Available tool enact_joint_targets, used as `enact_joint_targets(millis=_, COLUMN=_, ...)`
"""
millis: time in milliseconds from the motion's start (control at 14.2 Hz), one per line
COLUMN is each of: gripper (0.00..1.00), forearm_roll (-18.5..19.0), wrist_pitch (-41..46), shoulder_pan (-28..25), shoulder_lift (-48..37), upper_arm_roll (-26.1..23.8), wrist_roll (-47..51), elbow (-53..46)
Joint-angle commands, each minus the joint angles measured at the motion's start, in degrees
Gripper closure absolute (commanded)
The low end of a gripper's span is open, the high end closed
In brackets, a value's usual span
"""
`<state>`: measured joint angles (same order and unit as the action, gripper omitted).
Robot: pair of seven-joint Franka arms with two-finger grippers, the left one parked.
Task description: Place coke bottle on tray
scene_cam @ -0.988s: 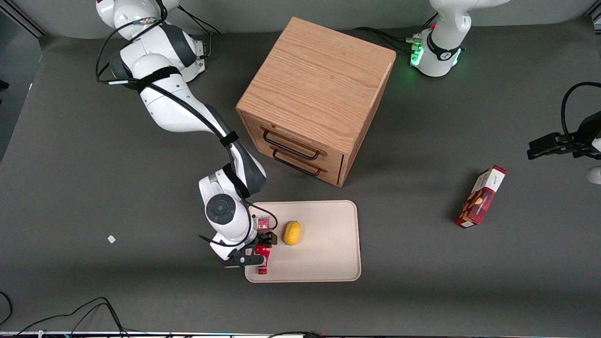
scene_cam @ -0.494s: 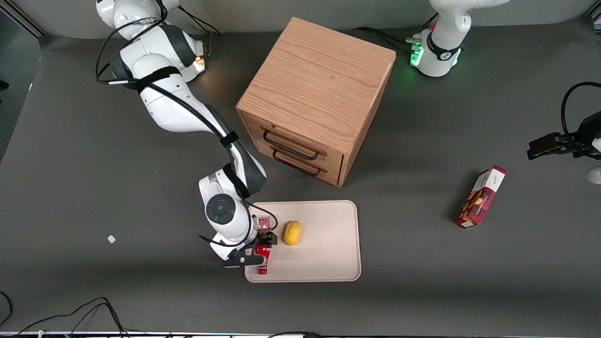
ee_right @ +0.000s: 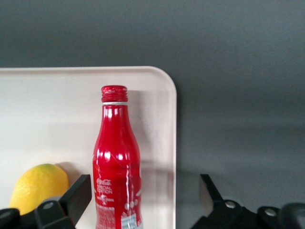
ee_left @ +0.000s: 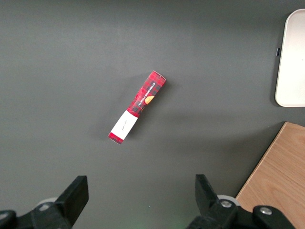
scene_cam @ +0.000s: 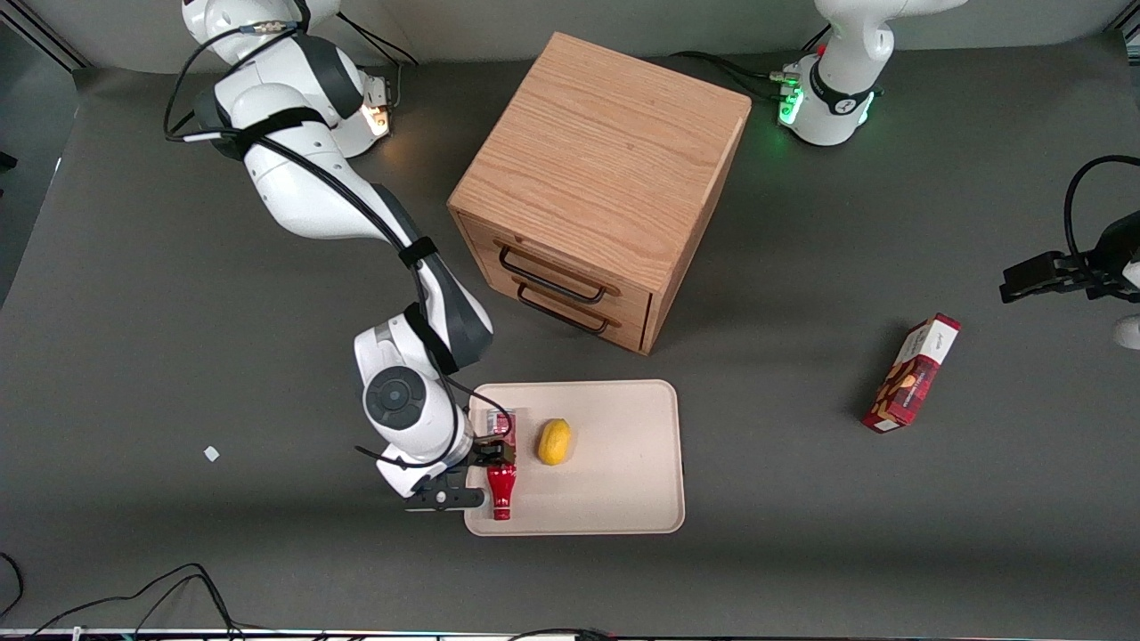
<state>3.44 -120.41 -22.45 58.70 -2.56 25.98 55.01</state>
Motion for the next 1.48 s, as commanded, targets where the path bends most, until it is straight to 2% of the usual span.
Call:
enact_joint_targets(millis=0, gripper=0.0, forearm_roll=-1.5, wrist_pitch=2.9, shoulder_pan=2.1, shoulder_lift=-8.8, upper_arm_roll=-0.3, wrist_roll=0.1, elbow=9.5)
enact_joint_targets(millis=141, gripper=0.0, forearm_roll=-1.5, wrist_pitch=6.9, shoulder_pan=5.4, shoulder_lift=-15.2, upper_arm_roll=-2.3, wrist_roll=-0.2, elbow=15.2)
enact_joint_targets(millis=424, gripper=0.0, forearm_roll=-1.3, wrist_pitch=12.8, shoulder_pan=17.2, shoulder_lift=-28.1, upper_arm_roll=-10.3, wrist_roll=-5.6, elbow=26.8)
enact_joint_targets(millis=776, gripper=0.0, forearm_roll=-1.0, wrist_pitch=24.8, shoulder_pan=23.8, shoulder_lift=-41.4, upper_arm_roll=-10.7, wrist_roll=-15.2, elbow=31.6)
enact_joint_targets(millis=1059, gripper=0.0, forearm_roll=-1.5, wrist_pitch=26.1, shoulder_pan=31.2, shoulder_lift=-53.1, upper_arm_roll=-12.4, wrist_roll=-20.9, elbow=40.8)
enact_joint_targets(millis=1200, gripper=0.0, forearm_roll=-1.7, wrist_pitch=27.1, shoulder_pan=30.9, shoulder_lift=-58.1, upper_arm_roll=-11.0, wrist_roll=-23.3, elbow=44.3)
enact_joint_targets(millis=1412, gripper=0.0, forearm_roll=-6.1, wrist_pitch=30.0, shoulder_pan=19.4, shoulder_lift=-63.1, upper_arm_roll=3.1, wrist_roll=-25.6, elbow=45.2)
